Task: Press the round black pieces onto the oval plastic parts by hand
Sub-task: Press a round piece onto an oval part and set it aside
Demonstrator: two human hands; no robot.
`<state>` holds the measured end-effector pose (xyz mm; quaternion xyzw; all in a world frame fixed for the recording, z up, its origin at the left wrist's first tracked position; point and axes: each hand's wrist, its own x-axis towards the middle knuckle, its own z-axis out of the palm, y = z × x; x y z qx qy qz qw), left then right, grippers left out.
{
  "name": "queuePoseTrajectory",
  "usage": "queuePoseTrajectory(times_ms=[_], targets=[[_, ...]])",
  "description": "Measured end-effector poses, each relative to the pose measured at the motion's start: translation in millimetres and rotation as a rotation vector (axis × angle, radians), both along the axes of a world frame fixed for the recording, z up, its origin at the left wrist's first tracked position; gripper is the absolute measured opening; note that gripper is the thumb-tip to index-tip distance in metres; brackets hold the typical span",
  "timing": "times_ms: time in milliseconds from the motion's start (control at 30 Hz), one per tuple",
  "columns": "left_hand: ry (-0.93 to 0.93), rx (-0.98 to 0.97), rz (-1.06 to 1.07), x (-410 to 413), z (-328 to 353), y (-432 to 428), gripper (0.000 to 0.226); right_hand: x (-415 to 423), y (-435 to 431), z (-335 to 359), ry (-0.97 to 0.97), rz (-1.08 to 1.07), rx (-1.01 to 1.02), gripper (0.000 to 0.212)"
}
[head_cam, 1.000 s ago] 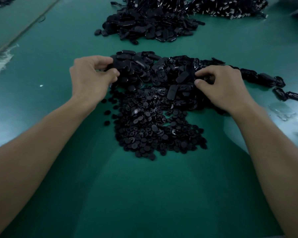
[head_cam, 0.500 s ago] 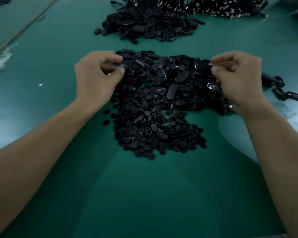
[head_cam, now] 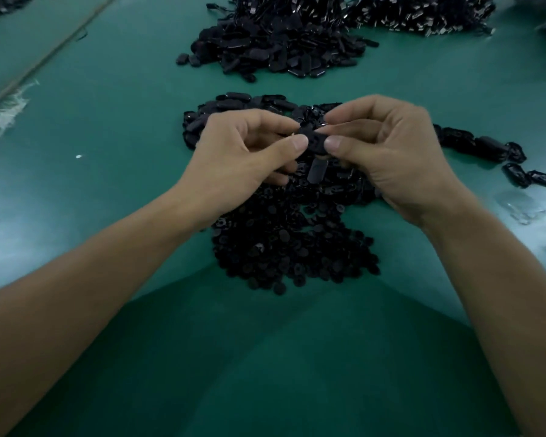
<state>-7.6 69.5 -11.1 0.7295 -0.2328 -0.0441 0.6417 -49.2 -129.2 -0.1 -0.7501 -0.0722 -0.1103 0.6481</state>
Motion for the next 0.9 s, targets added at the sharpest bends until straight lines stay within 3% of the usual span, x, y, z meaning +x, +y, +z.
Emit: queuePoseTrajectory(times_ms=[367,533,767,833,900], targets=[[0.11,-0.033,-0.012,0,1,1,0.011,-1,3,-9,-0.038,-0.046,-0.306,0.016],[0.099,0.006,-0.037,-2,3,1,0.005,-2,7,-6,-0.073,-0.101,-0.189,0.013],[-0.01,0.112,0.05,4,1,5,0.021,-5,15,-5,-0.06,-0.006,-0.131,0.019],[-0.006,0.136,0.064,7,0,7,0.026,-5,12,-5,-0.042,-0.02,-0.198,0.016],[-0.013,0.131,0.089,8,1,8,0.017,-6,8,-5,-0.039,-0.042,-0.414,0.012]])
